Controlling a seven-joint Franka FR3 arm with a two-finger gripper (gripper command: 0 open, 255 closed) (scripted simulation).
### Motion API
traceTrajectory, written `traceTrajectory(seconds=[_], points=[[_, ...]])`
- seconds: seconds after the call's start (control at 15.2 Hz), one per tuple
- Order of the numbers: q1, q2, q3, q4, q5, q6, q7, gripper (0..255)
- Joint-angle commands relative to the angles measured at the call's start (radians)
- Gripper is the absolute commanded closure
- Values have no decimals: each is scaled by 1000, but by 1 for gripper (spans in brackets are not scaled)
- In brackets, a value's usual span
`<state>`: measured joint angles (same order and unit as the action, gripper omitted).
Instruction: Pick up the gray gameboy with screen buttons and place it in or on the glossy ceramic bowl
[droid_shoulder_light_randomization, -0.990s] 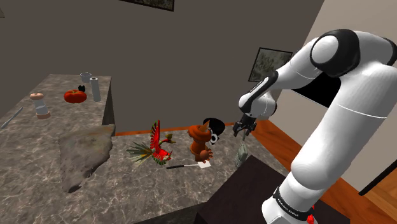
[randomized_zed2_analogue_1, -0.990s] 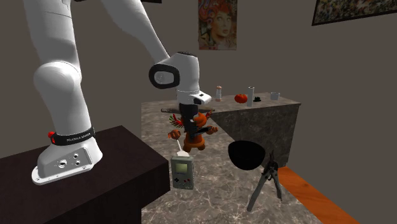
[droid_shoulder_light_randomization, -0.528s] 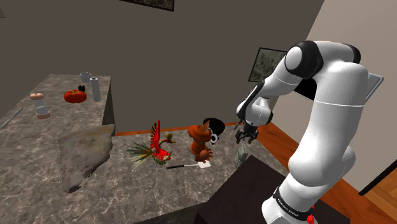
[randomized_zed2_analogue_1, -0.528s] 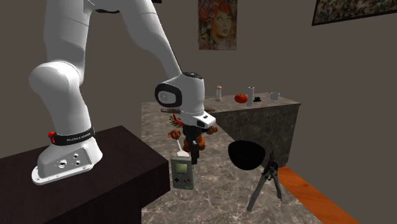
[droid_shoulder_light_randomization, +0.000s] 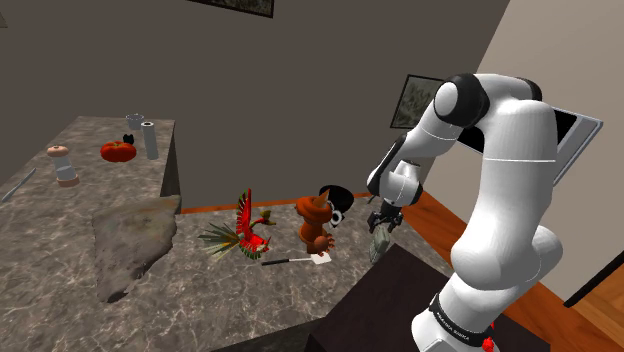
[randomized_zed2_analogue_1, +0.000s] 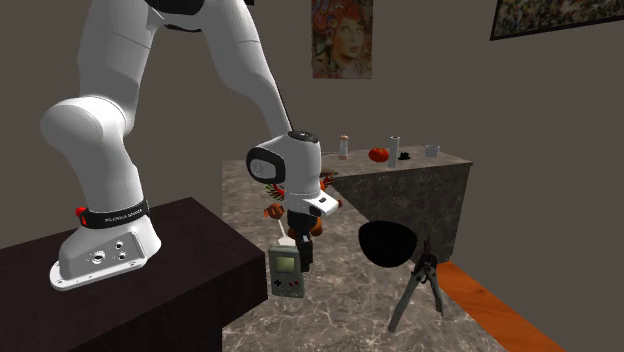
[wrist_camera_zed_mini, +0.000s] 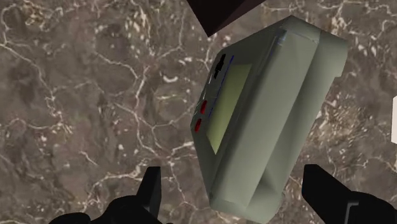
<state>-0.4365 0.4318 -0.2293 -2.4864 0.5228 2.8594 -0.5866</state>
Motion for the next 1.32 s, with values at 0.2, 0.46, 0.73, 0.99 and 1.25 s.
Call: traceTrajectory(seconds=[0.2, 0.46, 0.73, 0.99, 1.25], points=[[-2, 4, 5, 0, 4, 4, -2, 0], [-2, 4, 4, 0, 4, 4, -2, 255], [-2, 4, 4, 0, 4, 4, -2, 255], [-2, 4, 5, 0, 4, 4, -2, 255], [41, -59, -50, -22, -48, -38, 41, 255]])
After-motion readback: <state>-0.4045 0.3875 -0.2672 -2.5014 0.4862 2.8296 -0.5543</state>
